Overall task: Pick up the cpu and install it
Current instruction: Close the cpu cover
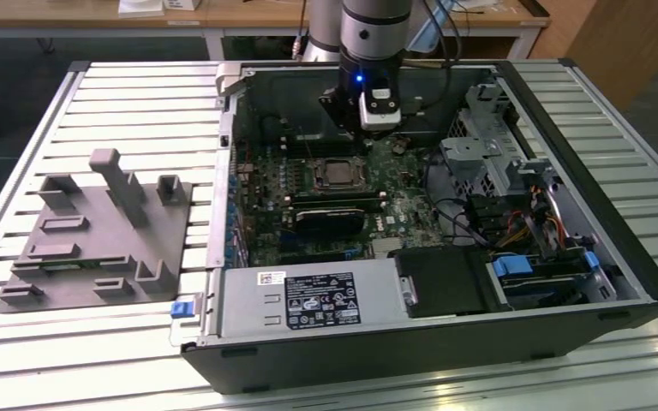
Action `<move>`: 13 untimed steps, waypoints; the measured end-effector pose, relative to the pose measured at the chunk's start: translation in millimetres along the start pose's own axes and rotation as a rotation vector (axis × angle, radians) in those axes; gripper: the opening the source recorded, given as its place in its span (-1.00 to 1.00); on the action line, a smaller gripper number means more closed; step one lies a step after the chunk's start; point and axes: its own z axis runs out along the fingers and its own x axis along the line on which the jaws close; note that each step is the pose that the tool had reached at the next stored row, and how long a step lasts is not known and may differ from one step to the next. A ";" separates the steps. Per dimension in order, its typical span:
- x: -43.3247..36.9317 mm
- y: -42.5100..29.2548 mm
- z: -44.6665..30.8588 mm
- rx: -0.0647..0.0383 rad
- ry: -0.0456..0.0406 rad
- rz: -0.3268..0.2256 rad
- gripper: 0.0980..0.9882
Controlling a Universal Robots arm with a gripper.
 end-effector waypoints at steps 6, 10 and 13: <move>12.3 -7.9 0.6 0.000 -0.0015 0.028 -0.98; 19.1 -12.1 1.4 0.000 -0.0017 0.030 -0.98; 19.4 -12.4 3.1 0.001 -0.0042 0.072 -0.98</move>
